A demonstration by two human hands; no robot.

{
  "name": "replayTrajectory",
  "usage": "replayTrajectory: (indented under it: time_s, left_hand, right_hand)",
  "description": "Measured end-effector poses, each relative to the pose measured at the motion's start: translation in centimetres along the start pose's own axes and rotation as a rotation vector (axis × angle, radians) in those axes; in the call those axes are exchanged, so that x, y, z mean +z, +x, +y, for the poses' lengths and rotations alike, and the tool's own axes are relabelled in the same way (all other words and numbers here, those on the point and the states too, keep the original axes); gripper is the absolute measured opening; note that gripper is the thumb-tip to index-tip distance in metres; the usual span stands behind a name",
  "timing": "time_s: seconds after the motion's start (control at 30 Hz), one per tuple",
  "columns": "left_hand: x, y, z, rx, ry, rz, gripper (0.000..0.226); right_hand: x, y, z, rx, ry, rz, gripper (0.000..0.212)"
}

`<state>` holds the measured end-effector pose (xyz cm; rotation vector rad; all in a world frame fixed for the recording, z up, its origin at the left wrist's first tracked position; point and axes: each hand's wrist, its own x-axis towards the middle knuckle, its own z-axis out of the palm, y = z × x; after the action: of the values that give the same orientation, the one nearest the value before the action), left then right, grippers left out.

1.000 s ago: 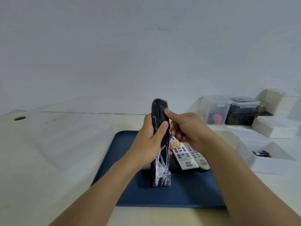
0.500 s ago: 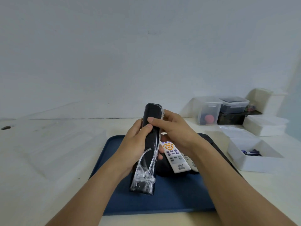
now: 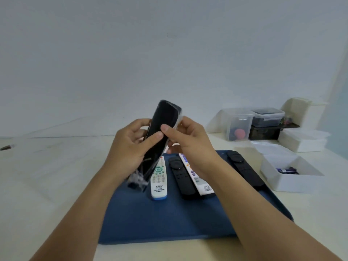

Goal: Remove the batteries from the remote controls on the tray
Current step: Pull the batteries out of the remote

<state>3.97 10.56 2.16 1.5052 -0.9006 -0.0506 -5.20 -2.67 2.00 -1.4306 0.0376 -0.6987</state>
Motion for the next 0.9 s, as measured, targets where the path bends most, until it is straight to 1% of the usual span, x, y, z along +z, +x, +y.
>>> replayTrajectory:
  time_s: [0.03,0.07,0.13,0.17,0.2,0.27,0.33,0.43,0.5,0.6,0.7,0.83,0.9]
  left_hand:
    - [-0.6,0.1,0.0,0.023,0.001,0.042,0.010]
    - [-1.2,0.2,-0.1,0.013,-0.022,0.092,0.019]
    - [-1.9,0.8,-0.3,-0.097,-0.130,0.125,0.061]
    - [-2.4,0.9,-0.6,-0.157,-0.145,0.137,0.072]
    - [-2.6,1.1,-0.9,-0.196,-0.120,0.147,0.071]
    - [-3.0,1.2,-1.7,-0.267,0.016,0.151,0.050]
    - [-3.2,0.9,-2.1,-0.355,0.155,0.073,0.029]
    - [-3.7,0.5,-2.5,-0.471,0.302,-0.078,0.022]
    - [-4.1,0.1,-2.6,-0.511,0.412,-0.168,0.017]
    - [-4.2,0.0,-3.1,-0.502,0.525,-0.288,0.024]
    - [-4.1,0.0,-3.7,-0.474,0.625,-0.361,0.031]
    - [-4.5,0.1,-4.4,-0.419,0.761,-0.379,0.040]
    - [-4.5,0.1,-4.6,-0.385,0.826,-0.375,0.039]
  right_hand:
    - [0.4,-0.1,0.0,-0.058,0.004,-0.012,0.027]
    - [0.7,-0.2,0.1,-0.111,-0.023,-0.029,0.023]
    - [0.9,-0.5,0.6,-0.210,-0.209,-0.067,0.018]
    - [1.1,-0.6,1.1,-0.245,-0.340,-0.094,0.018]
    - [1.3,-0.9,1.6,-0.271,-0.464,-0.123,0.018]
    - [2.0,-1.6,2.5,-0.315,-0.654,-0.206,0.014]
    - [2.2,-1.9,3.4,-0.363,-0.812,-0.311,0.011]
    - [2.3,-1.9,3.5,-0.385,-0.979,-0.411,0.016]
    - [2.4,-2.0,3.5,-0.401,-1.048,-0.458,0.019]
    - [2.7,-2.1,3.8,-0.367,-1.160,-0.537,0.022]
    - [2.5,-1.8,4.1,-0.274,-1.189,-0.573,0.026]
    - [2.0,-1.6,4.1,-0.155,-1.088,-0.618,0.019]
    - [1.7,-1.5,4.0,-0.088,-1.024,-0.613,0.014]
